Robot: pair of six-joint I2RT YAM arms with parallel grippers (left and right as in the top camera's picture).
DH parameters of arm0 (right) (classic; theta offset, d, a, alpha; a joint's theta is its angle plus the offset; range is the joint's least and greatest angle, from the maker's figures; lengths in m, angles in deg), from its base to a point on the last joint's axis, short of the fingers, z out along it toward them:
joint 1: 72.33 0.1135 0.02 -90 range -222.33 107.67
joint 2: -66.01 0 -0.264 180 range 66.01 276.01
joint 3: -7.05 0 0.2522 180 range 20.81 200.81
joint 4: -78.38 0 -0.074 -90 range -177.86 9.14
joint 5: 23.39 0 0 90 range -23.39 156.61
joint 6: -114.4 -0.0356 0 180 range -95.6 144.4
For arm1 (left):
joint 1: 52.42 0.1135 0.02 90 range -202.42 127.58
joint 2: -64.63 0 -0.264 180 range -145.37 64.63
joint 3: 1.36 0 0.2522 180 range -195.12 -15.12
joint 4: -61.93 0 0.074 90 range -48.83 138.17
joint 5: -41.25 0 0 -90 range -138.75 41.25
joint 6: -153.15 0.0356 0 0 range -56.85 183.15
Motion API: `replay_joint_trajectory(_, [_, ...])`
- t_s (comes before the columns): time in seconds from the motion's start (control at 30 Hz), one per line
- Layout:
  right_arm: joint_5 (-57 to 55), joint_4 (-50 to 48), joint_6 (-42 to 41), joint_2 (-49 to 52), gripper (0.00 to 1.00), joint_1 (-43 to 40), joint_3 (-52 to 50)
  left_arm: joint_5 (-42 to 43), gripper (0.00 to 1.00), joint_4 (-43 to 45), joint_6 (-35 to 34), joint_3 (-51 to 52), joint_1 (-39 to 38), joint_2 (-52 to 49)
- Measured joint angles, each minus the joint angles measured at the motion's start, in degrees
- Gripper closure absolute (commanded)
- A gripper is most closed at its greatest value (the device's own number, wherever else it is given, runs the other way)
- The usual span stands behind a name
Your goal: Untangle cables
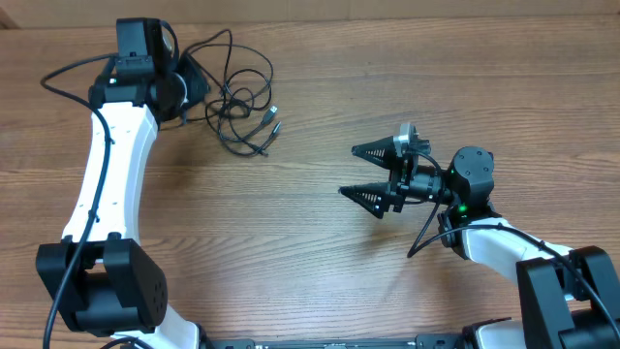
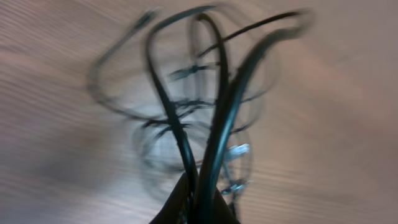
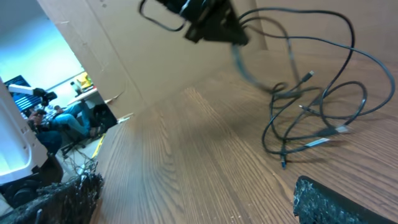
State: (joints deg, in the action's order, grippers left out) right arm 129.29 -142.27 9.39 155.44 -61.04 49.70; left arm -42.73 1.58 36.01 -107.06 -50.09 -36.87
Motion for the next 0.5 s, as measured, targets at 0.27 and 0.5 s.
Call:
replay_joint_trajectory(0.27, [-2.1,0.0,0.0,0.0,0.0,0.0,0.0,-20.6,0.96,-16.7,14.1,-15.2,0.0,0.0])
replay_joint_trajectory(0.5, [-3.2,0.0,0.0,0.0,0.0,0.0,0.0,-31.5,0.96,-23.2,20.2,-28.4,0.0,0.0])
